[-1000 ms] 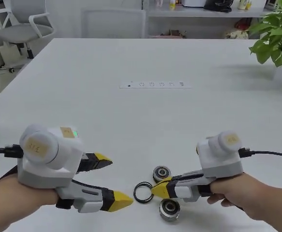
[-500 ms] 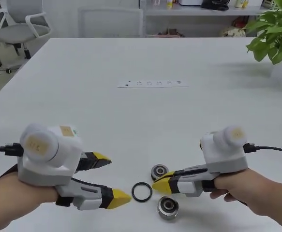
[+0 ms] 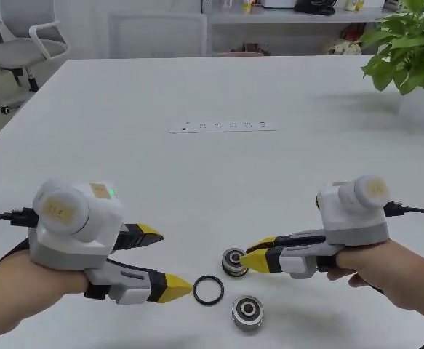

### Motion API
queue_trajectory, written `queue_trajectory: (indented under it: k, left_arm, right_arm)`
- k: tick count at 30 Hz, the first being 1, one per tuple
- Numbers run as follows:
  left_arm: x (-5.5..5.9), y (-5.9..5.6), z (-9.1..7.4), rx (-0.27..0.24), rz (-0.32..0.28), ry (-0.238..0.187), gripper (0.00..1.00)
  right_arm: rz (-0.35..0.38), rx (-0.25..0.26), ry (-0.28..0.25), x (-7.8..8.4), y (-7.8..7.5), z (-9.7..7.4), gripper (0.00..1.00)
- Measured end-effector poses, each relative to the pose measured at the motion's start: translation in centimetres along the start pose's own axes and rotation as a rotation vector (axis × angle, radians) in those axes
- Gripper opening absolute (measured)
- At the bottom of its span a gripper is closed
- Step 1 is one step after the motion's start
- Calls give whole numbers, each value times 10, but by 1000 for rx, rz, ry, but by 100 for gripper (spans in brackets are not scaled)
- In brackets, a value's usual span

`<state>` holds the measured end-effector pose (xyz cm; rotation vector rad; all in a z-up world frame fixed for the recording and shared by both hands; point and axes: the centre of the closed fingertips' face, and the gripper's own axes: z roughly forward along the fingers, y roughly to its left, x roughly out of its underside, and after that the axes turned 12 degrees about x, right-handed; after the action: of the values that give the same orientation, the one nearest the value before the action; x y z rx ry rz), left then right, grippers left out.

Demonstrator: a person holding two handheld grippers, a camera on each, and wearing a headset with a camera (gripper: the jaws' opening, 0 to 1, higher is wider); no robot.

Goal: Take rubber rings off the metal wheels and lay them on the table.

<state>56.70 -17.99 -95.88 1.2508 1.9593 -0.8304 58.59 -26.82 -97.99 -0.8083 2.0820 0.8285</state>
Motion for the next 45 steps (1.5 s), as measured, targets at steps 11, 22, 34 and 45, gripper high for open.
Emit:
queue_trajectory:
  k: [11,22,34,45]
  left_arm:
    - [-6,11,20,2,3,6,54]
    - [-12,13,43,21,3,10,51]
    - [-12,14,65,40,3,31,44]
    - [-15,11,81,65,17,43,37]
  right_arm:
    - [-63,46,6,7,-16,1,24]
    - [-134,45,37,23,-15,8,24]
    - [-164,51,43,29,-17,16,20]
    - [-222,63,38,31,-17,22,16]
